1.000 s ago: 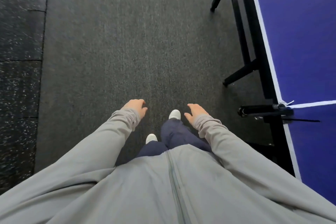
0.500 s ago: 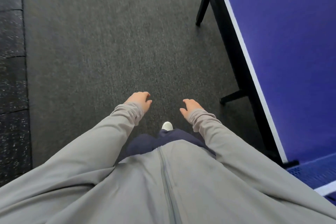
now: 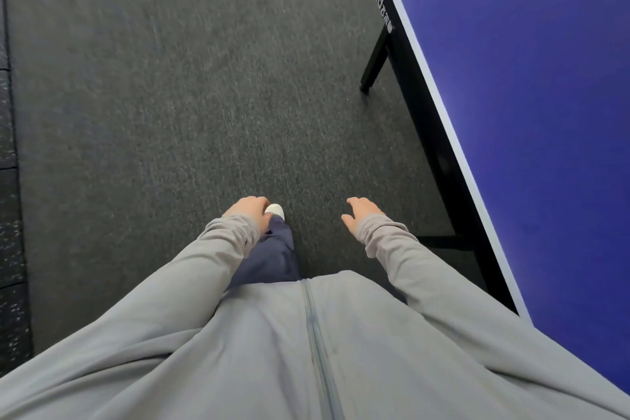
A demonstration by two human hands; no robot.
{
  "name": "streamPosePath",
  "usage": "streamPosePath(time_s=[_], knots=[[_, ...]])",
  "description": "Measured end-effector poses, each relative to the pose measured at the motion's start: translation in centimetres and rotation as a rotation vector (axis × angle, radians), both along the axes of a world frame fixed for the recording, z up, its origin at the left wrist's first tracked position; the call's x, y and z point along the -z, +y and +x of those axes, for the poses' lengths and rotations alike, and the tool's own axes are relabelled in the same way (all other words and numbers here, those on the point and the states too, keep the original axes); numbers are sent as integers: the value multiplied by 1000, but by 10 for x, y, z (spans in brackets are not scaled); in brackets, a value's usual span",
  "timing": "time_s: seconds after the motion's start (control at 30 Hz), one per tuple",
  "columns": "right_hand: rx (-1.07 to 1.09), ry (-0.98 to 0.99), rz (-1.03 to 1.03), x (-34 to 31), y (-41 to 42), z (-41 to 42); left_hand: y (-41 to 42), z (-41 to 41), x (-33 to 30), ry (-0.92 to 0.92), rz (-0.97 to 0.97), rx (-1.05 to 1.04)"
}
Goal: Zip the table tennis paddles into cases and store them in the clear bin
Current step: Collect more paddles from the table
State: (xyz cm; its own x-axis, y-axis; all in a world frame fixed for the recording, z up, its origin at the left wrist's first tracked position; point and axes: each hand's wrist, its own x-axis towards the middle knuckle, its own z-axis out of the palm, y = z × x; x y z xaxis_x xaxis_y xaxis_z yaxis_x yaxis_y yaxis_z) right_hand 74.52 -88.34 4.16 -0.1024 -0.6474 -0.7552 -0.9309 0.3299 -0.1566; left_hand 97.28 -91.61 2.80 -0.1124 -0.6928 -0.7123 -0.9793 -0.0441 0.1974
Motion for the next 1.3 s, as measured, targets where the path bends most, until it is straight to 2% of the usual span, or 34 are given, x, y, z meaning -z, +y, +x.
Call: streamPosePath(time_s=[0.37, 0.8, 1.0, 1.3], knots=[[25, -53, -35, -16, -180, 46, -195, 32, -14, 3, -47, 57], [201, -111, -12, 4, -357, -19, -389, -45, -8, -38, 15, 175], [250, -90, 16, -1, -423, -51, -464, -82, -16, 0, 6, 218], [282, -63, 52, 2, -516, -44, -570, -77, -12, 1, 23, 300]])
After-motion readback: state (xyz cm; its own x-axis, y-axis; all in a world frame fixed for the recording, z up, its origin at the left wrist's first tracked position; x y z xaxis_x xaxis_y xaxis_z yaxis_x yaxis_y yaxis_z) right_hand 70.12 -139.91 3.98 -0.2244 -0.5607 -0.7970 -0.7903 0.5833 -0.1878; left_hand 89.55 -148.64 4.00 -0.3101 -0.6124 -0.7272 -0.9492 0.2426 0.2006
